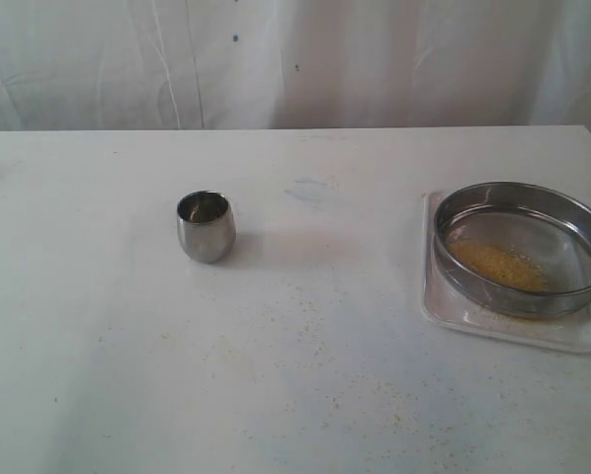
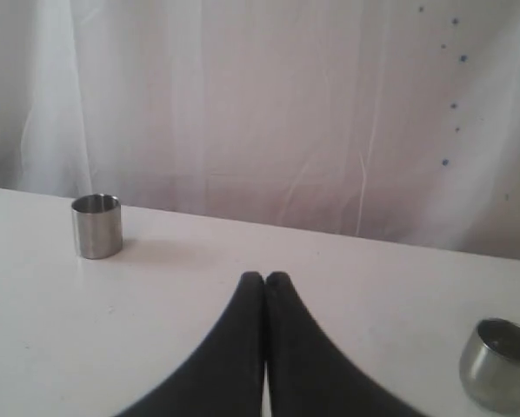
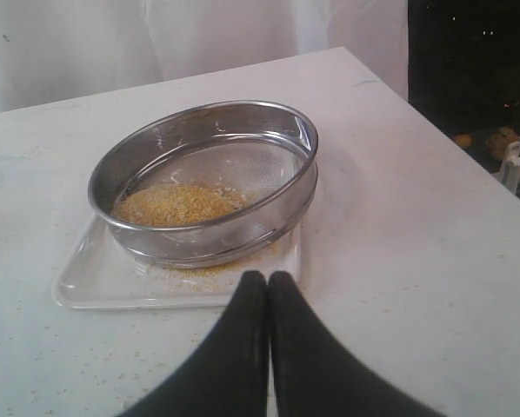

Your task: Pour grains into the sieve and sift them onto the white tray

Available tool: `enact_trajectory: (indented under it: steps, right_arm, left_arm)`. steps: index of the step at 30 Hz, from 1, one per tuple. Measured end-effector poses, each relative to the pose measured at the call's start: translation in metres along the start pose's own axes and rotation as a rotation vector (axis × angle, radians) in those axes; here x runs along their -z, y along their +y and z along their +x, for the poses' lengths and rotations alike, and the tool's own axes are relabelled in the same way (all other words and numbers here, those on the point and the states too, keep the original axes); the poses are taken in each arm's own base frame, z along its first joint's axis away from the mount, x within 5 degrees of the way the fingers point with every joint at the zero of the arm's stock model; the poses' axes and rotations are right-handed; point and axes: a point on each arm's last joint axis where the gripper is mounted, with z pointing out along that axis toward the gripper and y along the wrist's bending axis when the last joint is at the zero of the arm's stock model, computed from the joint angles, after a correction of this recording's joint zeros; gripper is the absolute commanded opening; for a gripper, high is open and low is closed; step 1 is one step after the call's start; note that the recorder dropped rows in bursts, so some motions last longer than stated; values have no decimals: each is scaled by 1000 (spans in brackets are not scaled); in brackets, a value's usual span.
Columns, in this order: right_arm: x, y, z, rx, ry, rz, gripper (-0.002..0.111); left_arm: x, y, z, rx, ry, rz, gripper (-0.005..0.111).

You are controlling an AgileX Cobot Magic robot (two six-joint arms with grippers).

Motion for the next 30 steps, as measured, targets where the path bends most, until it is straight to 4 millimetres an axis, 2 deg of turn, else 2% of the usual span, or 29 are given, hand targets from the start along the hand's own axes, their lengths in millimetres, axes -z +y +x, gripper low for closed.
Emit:
enact_trajectory:
  steps: [10,18,22,27,30]
  right_arm:
    - [0,0,0,0,0,0,0]
    - [0,0,0,0,0,0,0]
    - [0,0,0,0,0,0,0]
    - [0,0,0,0,0,0,0]
    - [0,0,0,0,1,0,0]
  left_arm:
    - [-1,0,5,-17,22,24,0]
    - [1,14,29,-72,261,-122,0]
    - [-3,13,49,-52,315,-104,0]
    - [-6,0,93,233,442,24,0]
    - [-10,-3,107,242,416,66,0]
